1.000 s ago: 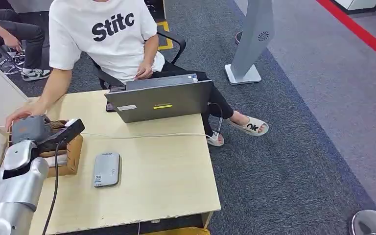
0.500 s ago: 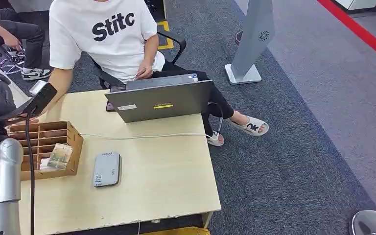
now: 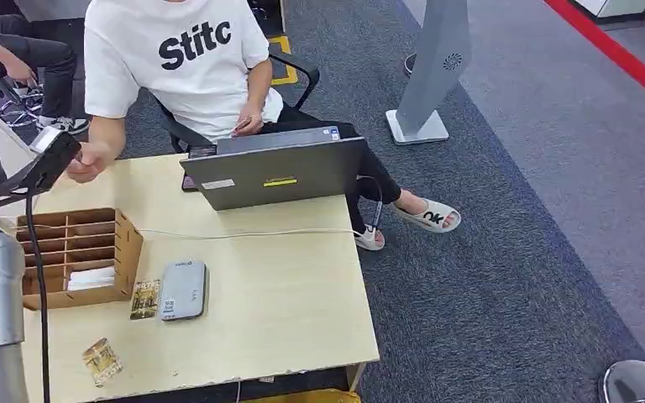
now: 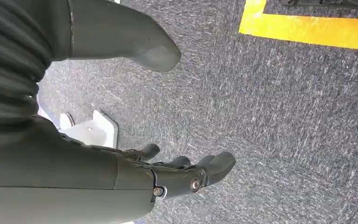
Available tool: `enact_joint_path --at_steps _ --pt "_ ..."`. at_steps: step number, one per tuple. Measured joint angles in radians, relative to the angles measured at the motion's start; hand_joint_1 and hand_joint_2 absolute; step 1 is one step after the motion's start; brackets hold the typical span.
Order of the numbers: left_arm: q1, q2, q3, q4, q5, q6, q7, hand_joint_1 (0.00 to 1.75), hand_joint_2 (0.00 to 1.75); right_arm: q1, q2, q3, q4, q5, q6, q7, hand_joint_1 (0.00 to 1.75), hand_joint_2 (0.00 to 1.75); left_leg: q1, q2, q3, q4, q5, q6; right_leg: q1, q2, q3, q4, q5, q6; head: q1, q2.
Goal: Pass the card to the sensor for recognition and then transmit it.
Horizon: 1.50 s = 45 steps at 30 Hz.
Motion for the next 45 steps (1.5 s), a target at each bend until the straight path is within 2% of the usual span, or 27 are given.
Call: enact_joint_path --at_steps 1,2,3,14,19,24,35,45 --pt "0.001 0.000 0.000 0.000 0.000 0.003 -0.003 1.75 1.75 0.000 0.000 -0.001 0.000 0.000 0.000 -0.001 0.00 1.75 0.000 0.000 0.000 0.000 0.000 0.000 0.000 0.000 0.000 0.000 0.000 0.000 0.000 0.000" --pt "0.003 0.000 0.001 0.000 0.000 0.005 -0.010 1.41 1.75 -0.001 0.000 -0.002 0.000 0.000 0.000 -0.002 0.00 1.75 0.000 0.000 0.000 0.000 0.000 0.000 0.000 0.000 0.000 0.000 0.000 0.000 0.000 0.000" --pt "0.004 0.000 0.003 0.000 0.000 0.005 -0.010 0.00 1.75 -0.001 0.000 -0.003 0.000 0.000 0.000 -0.002 0.00 1.75 0.000 0.000 0.000 0.000 0.000 0.000 0.000 0.000 0.000 0.000 0.000 0.000 0.000 0.000" --pt "0.040 -0.014 0.008 0.000 0.000 0.022 -0.013 0.00 1.75 -0.003 0.000 -0.008 0.000 0.004 0.003 0.006 0.00 1.75 0.000 0.000 0.000 0.000 0.000 0.000 0.000 0.000 0.000 0.000 0.000 0.000 0.000 0.000" --pt "0.067 -0.032 0.009 0.000 0.000 0.039 -0.056 0.00 1.75 -0.003 0.000 -0.009 0.000 0.006 0.003 0.006 0.00 1.75 0.000 0.000 0.000 0.000 0.000 0.000 0.000 0.000 0.000 0.000 0.000 0.000 0.000 0.000" --pt "0.104 -0.071 0.012 -0.012 0.000 0.047 -0.119 0.00 1.75 -0.003 0.000 -0.013 0.000 0.008 0.003 0.006 0.00 1.75 0.000 0.000 0.000 0.000 0.000 0.000 0.000 0.000 0.000 0.000 0.000 0.000 0.000 0.000" --pt "0.131 -0.107 0.015 -0.027 0.000 0.050 -0.138 0.00 1.75 -0.003 0.000 -0.015 0.000 0.009 0.003 0.006 0.00 1.75 0.000 0.000 0.000 0.000 0.000 0.000 0.000 0.000 0.000 0.000 0.000 0.000 0.000 0.000" --pt "0.239 -0.158 0.016 -0.068 0.003 0.081 -0.241 0.00 1.75 -0.003 0.000 -0.030 0.000 0.015 -0.003 0.010 0.00 1.75 0.000 0.000 0.000 0.000 0.000 0.000 0.000 0.000 0.000 0.000 0.000 0.000 0.000 0.000"
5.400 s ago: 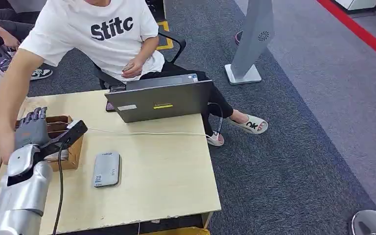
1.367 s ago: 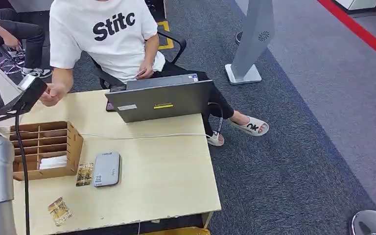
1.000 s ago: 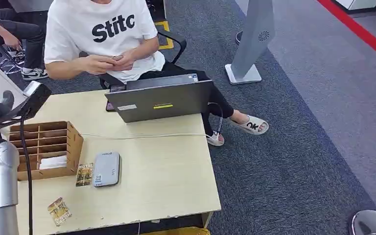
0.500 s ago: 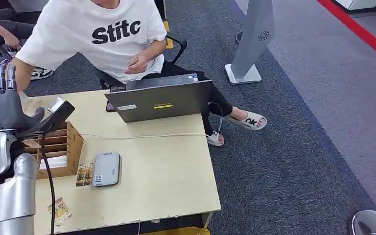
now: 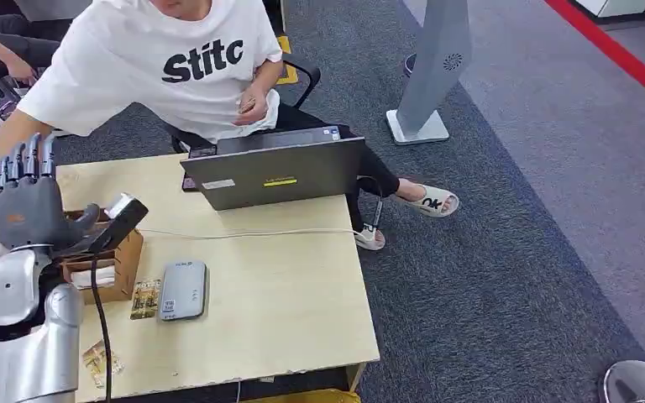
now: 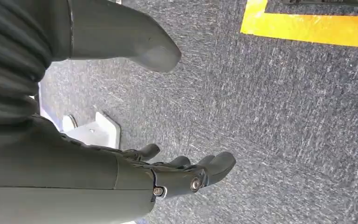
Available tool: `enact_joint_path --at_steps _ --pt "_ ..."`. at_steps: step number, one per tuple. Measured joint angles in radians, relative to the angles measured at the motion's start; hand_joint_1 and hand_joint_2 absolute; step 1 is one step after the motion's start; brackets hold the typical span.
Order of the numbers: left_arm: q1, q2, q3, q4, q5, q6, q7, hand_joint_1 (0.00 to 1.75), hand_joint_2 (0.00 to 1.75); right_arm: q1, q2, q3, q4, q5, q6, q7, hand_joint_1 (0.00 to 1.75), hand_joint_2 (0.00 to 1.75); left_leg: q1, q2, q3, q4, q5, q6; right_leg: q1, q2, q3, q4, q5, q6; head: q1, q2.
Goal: Pass the card to the sensor for recognition and then transmit it.
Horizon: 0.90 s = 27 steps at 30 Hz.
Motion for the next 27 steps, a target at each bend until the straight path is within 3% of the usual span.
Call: enact_joint_path --at_steps 15,27 --pt "0.137 -0.031 -0.096 -0.062 0.012 -0.011 -0.041 0.00 1.75 0.000 0.000 -0.027 0.000 -0.020 -0.010 -0.002 0.00 1.75 0.000 0.000 0.000 0.000 0.000 0.000 0.000 0.000 0.000 0.000 0.000 0.000 0.000 0.000" --pt "0.275 0.027 -0.258 -0.152 0.137 -0.055 -0.056 0.00 1.75 0.000 0.000 -0.052 0.000 -0.043 -0.010 -0.001 0.00 1.75 0.000 0.000 0.000 0.000 0.000 0.001 0.000 0.000 0.000 0.000 0.000 0.000 0.000 0.000"
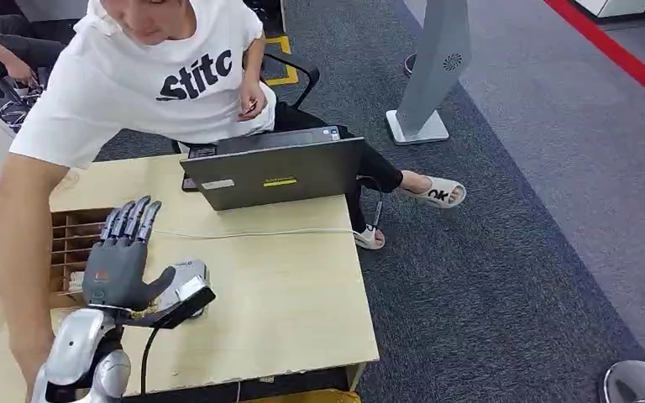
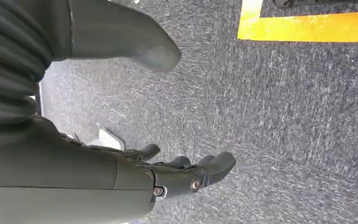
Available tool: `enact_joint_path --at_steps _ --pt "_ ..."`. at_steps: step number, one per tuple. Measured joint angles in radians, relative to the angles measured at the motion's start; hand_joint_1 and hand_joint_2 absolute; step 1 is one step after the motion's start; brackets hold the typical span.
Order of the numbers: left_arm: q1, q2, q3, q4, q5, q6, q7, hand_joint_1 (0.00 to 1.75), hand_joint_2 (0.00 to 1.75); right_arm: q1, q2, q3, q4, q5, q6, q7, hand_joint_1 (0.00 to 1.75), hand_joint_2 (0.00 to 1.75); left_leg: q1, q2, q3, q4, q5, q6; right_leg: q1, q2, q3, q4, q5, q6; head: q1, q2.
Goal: Pass the card to the sensor for recognition and then transmit it.
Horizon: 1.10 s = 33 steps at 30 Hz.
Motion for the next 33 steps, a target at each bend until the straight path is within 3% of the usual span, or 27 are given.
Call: enact_joint_path --at_steps 16,26,33 --pt "0.014 0.035 -0.037 -0.018 0.024 -0.009 0.003 0.00 1.75 0.000 0.000 -0.003 0.000 -0.004 0.000 0.000 0.00 1.75 0.000 0.000 0.000 0.000 0.000 0.000 0.000 0.000 0.000 0.000 0.000 0.000 0.000 0.000" --pt "0.117 0.117 -0.048 -0.046 0.143 -0.082 0.028 0.00 1.75 0.000 0.000 -0.019 0.000 -0.017 -0.002 0.001 0.00 1.75 0.000 0.000 0.000 -0.001 0.000 0.000 0.000 0.000 0.000 0.000 0.000 0.000 0.000 0.000" --pt "0.120 0.150 -0.048 -0.038 0.053 -0.099 0.091 0.00 1.75 0.000 0.000 -0.025 0.000 -0.016 0.000 0.004 0.00 1.75 0.000 0.000 0.000 -0.001 0.000 0.000 0.000 0.000 0.000 0.000 0.000 0.000 0.000 0.000"
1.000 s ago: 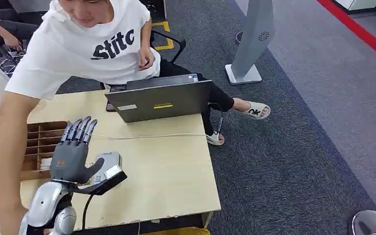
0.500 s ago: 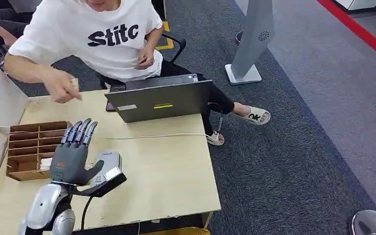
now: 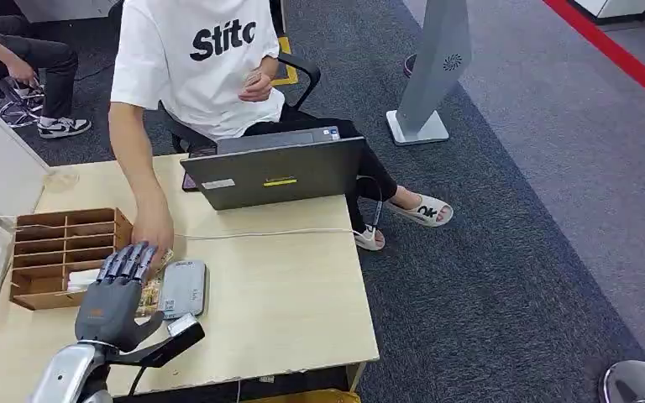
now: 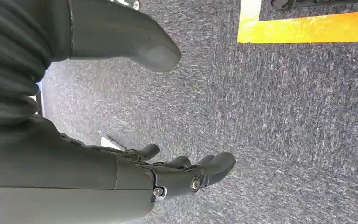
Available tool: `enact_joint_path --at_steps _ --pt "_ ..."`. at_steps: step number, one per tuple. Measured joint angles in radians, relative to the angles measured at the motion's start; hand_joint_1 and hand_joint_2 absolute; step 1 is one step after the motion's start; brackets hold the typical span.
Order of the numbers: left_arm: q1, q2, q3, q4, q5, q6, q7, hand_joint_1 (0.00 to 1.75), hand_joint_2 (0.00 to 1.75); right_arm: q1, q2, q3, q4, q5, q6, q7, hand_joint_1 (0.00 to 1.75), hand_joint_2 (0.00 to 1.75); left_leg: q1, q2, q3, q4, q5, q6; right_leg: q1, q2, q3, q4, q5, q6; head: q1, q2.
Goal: Pass the card to the sensor for recognition and then transmit it.
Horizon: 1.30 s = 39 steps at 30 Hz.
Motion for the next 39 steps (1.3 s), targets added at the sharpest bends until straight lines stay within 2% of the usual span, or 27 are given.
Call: enact_joint_path --at_steps 8,17,24,31,39 --pt "0.001 0.023 0.011 0.024 -0.016 -0.041 0.019 0.00 1.75 0.000 0.000 -0.001 0.000 -0.001 0.002 0.004 0.00 1.75 0.000 0.000 0.000 0.000 0.000 0.000 0.000 0.000 0.000 0.000 0.000 0.000 0.000 0.000" --pt "-0.002 0.032 0.052 0.042 -0.132 -0.048 0.090 0.00 1.75 0.000 0.000 -0.003 0.000 -0.003 0.001 0.007 0.00 1.75 0.000 0.000 0.000 0.000 0.000 0.000 0.000 0.000 0.000 0.000 0.000 0.000 0.000 0.000" --pt "-0.013 0.028 0.121 0.078 -0.151 -0.053 0.095 0.00 1.75 -0.001 0.000 -0.003 0.000 0.001 0.000 0.010 0.00 1.75 0.000 0.000 0.000 0.000 0.000 0.000 0.000 0.000 0.000 0.000 0.000 0.000 0.000 0.000" --pt "-0.075 0.021 0.222 0.150 -0.182 -0.051 0.111 0.00 1.75 -0.002 0.000 -0.003 0.000 0.016 0.000 0.015 0.00 1.75 0.000 0.000 0.000 0.000 0.000 0.000 0.000 0.000 0.000 0.000 0.000 0.000 0.000 0.000" --pt "-0.130 0.007 0.365 0.248 -0.192 -0.011 0.088 0.00 1.75 -0.004 0.000 -0.003 0.000 0.030 0.002 0.015 0.00 1.75 0.000 0.000 0.000 0.000 0.000 0.000 0.000 0.000 0.000 0.000 0.000 0.000 0.000 0.000"
